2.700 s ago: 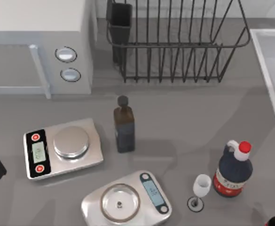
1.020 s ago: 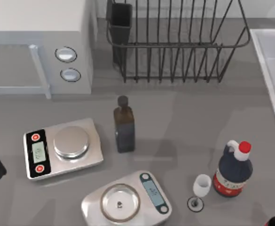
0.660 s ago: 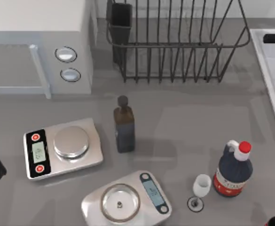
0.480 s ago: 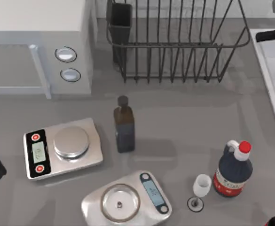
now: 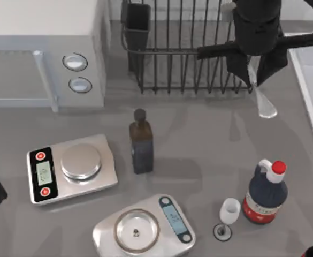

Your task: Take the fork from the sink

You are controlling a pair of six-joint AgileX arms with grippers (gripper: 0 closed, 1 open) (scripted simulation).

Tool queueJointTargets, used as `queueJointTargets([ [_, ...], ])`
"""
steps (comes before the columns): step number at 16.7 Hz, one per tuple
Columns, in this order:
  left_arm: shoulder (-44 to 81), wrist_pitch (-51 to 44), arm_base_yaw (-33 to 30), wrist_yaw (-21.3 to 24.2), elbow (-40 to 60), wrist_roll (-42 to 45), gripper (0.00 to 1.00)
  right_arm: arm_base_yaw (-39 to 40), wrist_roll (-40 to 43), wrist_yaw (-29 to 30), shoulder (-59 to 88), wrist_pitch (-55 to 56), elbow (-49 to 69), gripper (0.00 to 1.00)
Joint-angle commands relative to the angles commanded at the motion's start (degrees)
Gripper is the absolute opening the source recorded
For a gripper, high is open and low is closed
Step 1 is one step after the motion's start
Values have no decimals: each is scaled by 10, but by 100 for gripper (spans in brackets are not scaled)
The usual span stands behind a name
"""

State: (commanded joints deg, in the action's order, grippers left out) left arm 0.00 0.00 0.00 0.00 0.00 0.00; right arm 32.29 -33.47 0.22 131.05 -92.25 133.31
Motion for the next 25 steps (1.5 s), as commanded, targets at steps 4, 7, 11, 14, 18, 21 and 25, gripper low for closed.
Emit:
queueJointTargets([
  [4, 0, 0, 0, 0, 0, 0, 100, -41, 34, 73, 10, 0, -3, 0],
  [7, 0, 0, 0, 0, 0, 0, 100, -40, 29, 66, -1, 20, -13, 0],
  [11, 0, 0, 0, 0, 0, 0, 100, -33, 13, 41, -20, 99, -78, 0],
  [14, 0, 0, 0, 0, 0, 0, 100, -23, 4, 24, -21, 168, -154, 0],
  [18, 0, 0, 0, 0, 0, 0, 100, -7, -1, 7, -16, 241, -247, 0],
  [21, 0, 0, 0, 0, 0, 0, 100, 2, -2, 0, -16, 262, -278, 0],
  [25, 0, 0, 0, 0, 0, 0, 100, 2, -2, 0, -16, 262, -279, 0],
])
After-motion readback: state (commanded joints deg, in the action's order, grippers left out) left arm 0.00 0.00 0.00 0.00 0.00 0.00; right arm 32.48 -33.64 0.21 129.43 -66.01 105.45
